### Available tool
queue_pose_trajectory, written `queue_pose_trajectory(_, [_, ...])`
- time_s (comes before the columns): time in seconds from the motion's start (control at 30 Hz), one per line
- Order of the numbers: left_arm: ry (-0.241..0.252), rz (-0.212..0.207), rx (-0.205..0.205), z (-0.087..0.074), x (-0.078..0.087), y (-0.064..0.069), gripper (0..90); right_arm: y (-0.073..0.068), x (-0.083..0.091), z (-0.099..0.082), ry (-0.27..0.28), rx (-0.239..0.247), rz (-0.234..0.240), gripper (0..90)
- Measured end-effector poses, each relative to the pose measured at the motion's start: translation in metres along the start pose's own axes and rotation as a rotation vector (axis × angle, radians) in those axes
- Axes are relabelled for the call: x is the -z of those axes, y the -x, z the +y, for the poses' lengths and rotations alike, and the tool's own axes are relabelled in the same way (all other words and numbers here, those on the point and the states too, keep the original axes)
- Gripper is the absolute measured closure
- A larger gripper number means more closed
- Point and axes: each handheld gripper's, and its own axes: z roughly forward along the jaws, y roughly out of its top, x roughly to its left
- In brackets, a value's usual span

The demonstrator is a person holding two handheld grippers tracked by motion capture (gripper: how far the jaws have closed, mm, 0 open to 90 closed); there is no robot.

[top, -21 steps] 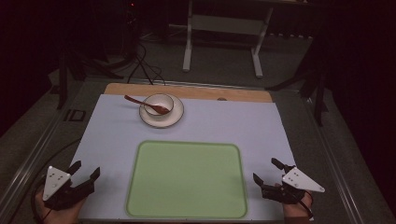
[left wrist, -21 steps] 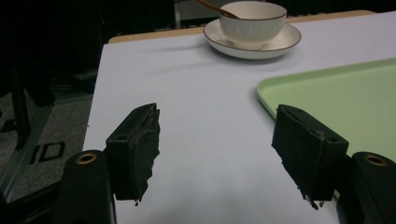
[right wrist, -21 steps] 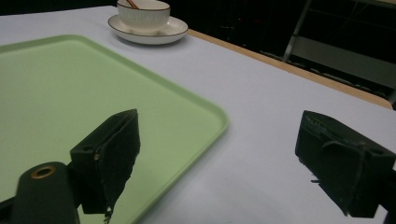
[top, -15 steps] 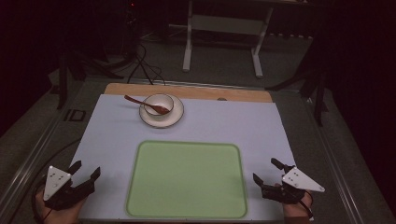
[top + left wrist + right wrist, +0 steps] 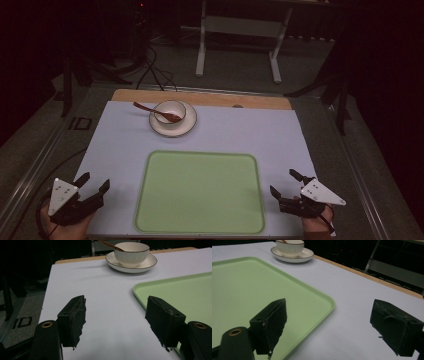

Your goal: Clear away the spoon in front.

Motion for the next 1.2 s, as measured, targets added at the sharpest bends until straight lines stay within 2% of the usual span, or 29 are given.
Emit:
queue_pose_trajectory(0.2, [0.010,0.009,0.012,0.005,0.000,0.004,34.1,-0.001,0.000,0.000,0.002,0.009,0.001,13.6])
queue_pose_trajectory(0.33, [0.024,-0.002,0.023,0.011,-0.002,0.006,34.1,0.001,0.000,-0.001,0.000,0.006,0.001,13.6])
queue_pose_trajectory(0.57, [0.023,-0.023,0.005,0.025,-0.010,0.010,34.0,0.002,0.000,-0.002,0.002,-0.005,-0.007,13.6])
queue_pose_trajectory(0.83, [0.033,-0.062,-0.013,0.047,-0.028,0.018,33.8,0.001,0.000,-0.001,0.006,0.001,-0.005,13.6])
queue_pose_trajectory(1.0, [0.046,-0.081,-0.019,0.055,-0.039,0.024,33.7,0.002,0.001,-0.001,0.011,0.003,-0.003,13.6])
queue_pose_trajectory(1.2, [0.037,-0.096,-0.043,0.064,-0.054,0.030,33.7,0.002,0.001,-0.001,0.014,0.004,-0.003,13.6])
